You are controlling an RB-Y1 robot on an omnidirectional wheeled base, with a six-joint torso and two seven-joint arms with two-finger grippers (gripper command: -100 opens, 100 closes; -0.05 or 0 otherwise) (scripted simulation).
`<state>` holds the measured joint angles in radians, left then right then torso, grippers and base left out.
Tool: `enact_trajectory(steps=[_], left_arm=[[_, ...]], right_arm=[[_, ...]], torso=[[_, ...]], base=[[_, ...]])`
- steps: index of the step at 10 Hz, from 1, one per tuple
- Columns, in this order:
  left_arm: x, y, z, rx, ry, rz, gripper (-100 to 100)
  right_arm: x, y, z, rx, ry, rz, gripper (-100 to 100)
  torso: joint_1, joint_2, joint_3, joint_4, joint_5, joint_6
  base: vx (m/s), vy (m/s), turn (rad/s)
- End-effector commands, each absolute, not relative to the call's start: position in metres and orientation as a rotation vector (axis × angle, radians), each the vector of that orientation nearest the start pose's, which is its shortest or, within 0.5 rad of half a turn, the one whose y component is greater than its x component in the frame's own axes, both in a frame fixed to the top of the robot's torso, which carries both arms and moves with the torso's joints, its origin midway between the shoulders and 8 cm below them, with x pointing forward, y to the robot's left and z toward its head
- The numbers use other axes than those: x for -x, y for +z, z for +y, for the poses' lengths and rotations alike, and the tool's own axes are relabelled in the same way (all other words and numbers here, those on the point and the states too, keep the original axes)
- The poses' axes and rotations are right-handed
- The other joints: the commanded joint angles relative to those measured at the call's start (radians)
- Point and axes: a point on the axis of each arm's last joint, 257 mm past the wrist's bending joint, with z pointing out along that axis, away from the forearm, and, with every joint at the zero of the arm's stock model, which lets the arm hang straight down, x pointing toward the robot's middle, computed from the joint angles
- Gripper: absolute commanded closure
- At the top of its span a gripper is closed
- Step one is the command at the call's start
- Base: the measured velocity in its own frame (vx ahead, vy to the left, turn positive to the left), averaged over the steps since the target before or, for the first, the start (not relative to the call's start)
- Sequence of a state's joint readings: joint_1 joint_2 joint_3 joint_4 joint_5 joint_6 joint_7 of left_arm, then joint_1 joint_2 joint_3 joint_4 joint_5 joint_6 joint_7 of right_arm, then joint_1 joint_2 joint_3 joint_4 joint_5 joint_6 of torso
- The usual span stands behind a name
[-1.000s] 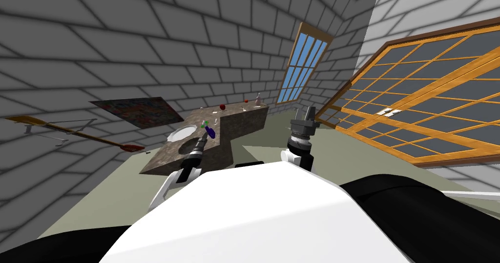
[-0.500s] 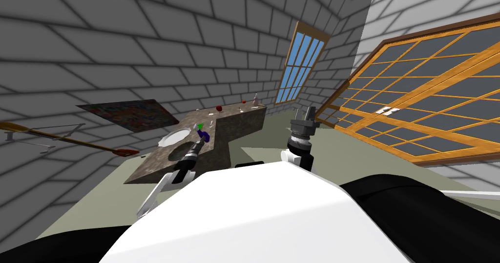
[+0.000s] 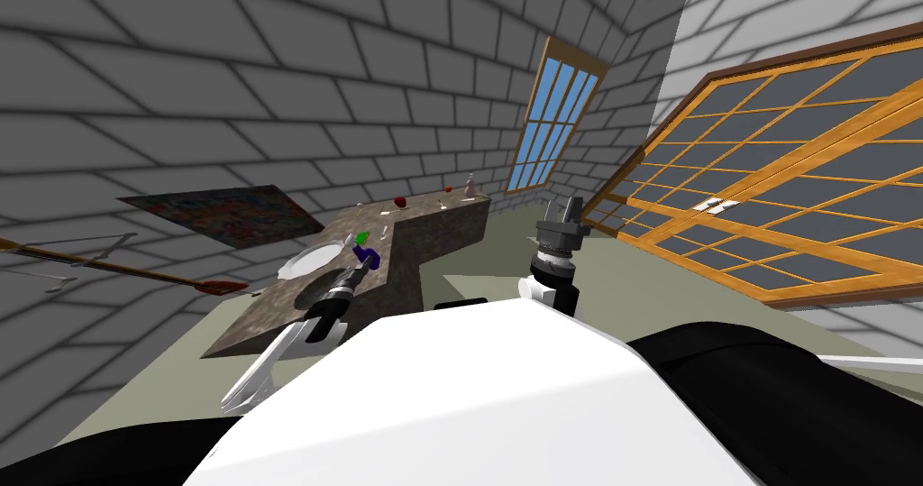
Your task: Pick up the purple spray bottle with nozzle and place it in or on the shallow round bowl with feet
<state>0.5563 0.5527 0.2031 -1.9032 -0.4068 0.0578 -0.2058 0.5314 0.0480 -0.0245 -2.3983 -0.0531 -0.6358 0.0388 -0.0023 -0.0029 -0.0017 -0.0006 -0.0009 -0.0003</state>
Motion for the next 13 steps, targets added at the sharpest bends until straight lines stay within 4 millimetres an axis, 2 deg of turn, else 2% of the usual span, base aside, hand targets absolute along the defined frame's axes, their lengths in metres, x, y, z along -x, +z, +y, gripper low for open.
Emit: enact_trajectory(steps=[1,4,5,6,7,13], left_arm=[[-0.372,-0.230,0.498,0.424,0.009,1.695,-100],[-0.365,-0.231,0.531,0.323,0.169,1.747,-100],[-0.368,-0.231,0.524,0.347,0.133,1.736,-100],[-0.368,-0.231,0.526,0.342,0.141,1.738,0],[-0.364,-0.235,0.506,0.331,0.132,1.744,-100],[-0.351,-0.236,0.453,0.308,0.112,1.748,-100]], right_arm=[[-0.285,0.088,-0.292,-0.520,1.298,0.392,0],[-0.285,0.088,-0.292,-0.520,1.298,0.392,0],[-0.285,0.088,-0.292,-0.520,1.298,0.392,0],[-0.285,0.088,-0.292,-0.520,1.298,0.392,0],[-0.285,0.088,-0.292,-0.520,1.298,0.392,0],[-0.285,0.088,-0.292,-0.520,1.298,0.392,0]], torso=[[0.000,0.000,0.000,0.000,0.000,0.000],[0.001,0.000,0.000,0.000,0.000,0.000],[0.000,-0.001,0.000,0.000,0.000,0.000],[0.001,0.001,0.001,0.000,0.000,0.000],[0.002,0.003,0.002,0.001,0.001,0.000],[0.009,0.000,0.000,0.000,0.002,0.000]], base=[[0.065,-0.042,-0.007],[0.072,-0.040,-0.018],[0.040,-0.027,0.003],[0.007,-0.004,0.001],[0.048,0.051,0.068],[0.081,0.090,0.045]])
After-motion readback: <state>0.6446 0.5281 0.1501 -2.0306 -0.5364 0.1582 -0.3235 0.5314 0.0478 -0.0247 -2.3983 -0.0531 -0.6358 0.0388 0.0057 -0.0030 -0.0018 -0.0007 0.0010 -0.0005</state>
